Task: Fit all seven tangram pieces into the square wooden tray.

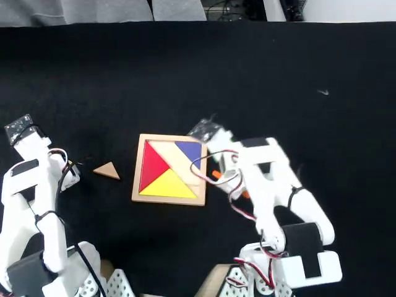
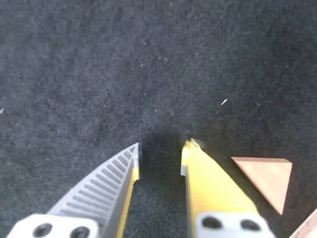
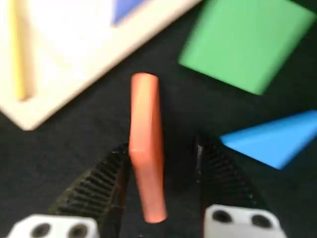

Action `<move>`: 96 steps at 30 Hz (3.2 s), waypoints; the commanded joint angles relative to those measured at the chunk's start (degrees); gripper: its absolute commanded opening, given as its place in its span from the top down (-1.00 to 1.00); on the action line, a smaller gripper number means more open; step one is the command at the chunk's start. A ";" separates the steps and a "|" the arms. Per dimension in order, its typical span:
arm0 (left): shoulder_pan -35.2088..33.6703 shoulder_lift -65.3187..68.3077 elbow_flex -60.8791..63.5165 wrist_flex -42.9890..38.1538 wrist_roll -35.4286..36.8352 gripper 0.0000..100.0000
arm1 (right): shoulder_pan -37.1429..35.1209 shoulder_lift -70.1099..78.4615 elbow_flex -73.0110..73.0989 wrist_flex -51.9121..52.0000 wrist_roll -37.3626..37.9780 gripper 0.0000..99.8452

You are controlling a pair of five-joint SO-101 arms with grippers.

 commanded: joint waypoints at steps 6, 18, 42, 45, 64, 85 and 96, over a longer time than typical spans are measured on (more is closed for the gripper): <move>-0.48 -1.49 0.04 -0.88 -0.35 0.70 | 2.37 -0.75 -6.46 4.92 -3.43 0.60; -0.48 -1.49 0.04 -0.88 -0.35 0.70 | -4.22 2.24 -2.24 -2.20 -8.00 0.60; -0.48 -1.49 0.04 -0.88 -0.35 0.70 | -3.87 -12.79 -5.76 8.18 -29.01 0.83; -0.48 -1.49 0.04 -0.88 -0.35 0.70 | -5.01 -19.56 -5.58 10.20 -34.73 0.83; -0.22 -1.49 0.13 -0.88 -0.35 0.70 | -24.09 -1.63 -15.52 3.52 -66.90 0.83; -0.04 -1.41 0.13 -0.88 -0.35 0.70 | -21.80 4.88 -17.01 2.90 -74.37 0.83; -0.04 -2.02 2.15 -4.22 -0.35 0.70 | -25.32 4.97 -17.36 4.57 -74.02 0.63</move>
